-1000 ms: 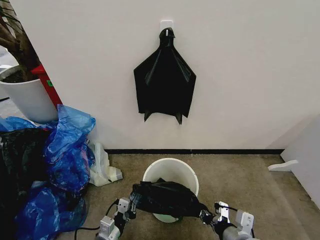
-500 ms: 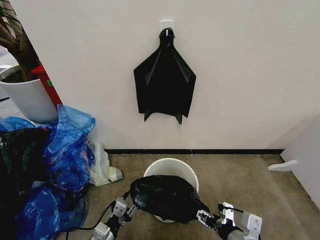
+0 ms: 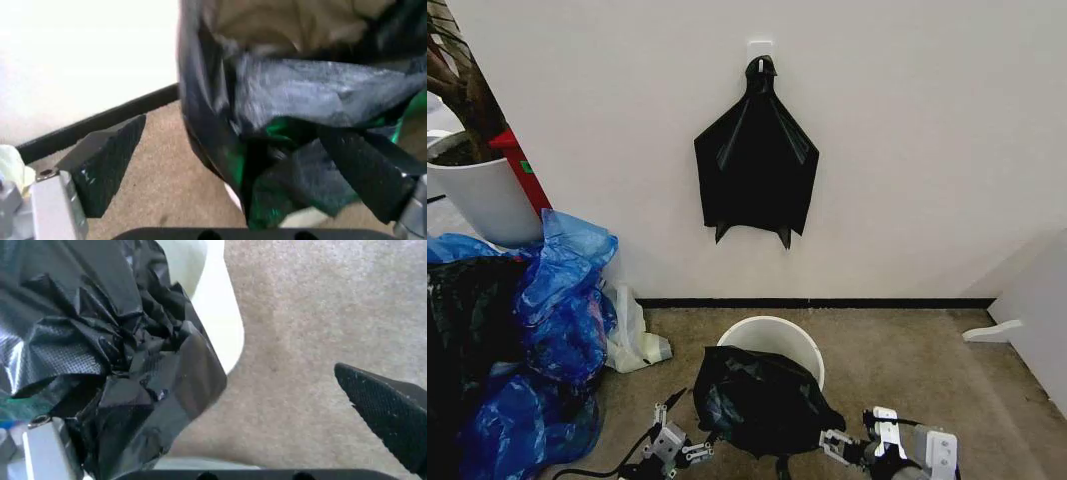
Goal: Place the garbage bag over the trash bin.
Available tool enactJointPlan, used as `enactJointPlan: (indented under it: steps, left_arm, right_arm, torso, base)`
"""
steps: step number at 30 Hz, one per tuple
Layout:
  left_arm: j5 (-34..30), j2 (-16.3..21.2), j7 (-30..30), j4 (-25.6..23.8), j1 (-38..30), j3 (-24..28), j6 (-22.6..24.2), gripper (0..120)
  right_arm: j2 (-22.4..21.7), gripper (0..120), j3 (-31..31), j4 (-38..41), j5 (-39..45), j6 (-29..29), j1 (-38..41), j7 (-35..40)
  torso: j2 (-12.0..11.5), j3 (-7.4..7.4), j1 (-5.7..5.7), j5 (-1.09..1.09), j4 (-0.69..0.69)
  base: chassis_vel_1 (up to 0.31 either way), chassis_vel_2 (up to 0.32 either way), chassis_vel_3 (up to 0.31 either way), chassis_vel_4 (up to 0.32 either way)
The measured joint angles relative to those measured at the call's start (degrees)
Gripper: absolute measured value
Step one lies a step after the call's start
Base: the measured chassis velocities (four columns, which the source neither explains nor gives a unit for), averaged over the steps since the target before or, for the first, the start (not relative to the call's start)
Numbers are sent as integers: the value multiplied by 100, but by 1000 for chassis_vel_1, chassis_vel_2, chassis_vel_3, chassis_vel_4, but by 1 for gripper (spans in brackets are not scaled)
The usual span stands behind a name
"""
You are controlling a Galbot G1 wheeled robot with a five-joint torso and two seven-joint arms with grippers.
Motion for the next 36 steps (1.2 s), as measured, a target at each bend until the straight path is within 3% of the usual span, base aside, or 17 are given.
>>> enactJointPlan:
  steps: [6,14,22,32,36]
  left_arm:
    - [-883,-46,80,-197,-126,-299,119,100]
    - [-1171,-93,36,-251,-163,-628,233,100]
    - [-996,-93,-32,302,-534,-505,238,100]
    - [-593,-435,105,1259,-847,-319,47,100]
    - [-536,-523,148,1425,-932,-296,1,100]
  right_arm:
    - [15,100,127,16,840,134,237,587]
    - [31,100,247,16,1322,273,490,1066]
    - [151,100,216,-182,1537,463,1004,1368]
    - [272,100,321,-633,1222,458,729,1173]
    - [340,100,304,-836,906,516,664,983]
  torso:
    - [0,0,0,0,-1]
    - [-1,0,0,0,0]
    - [-1,1,0,0,-1]
    - [-1,1,0,-1,-1]
    - [-1,1,0,0,-1]
  base:
    - [0,0,0,0]
    - [0,0,0,0]
    - [0,0,0,0]
    - [0,0,0,0]
    - [0,0,0,0]
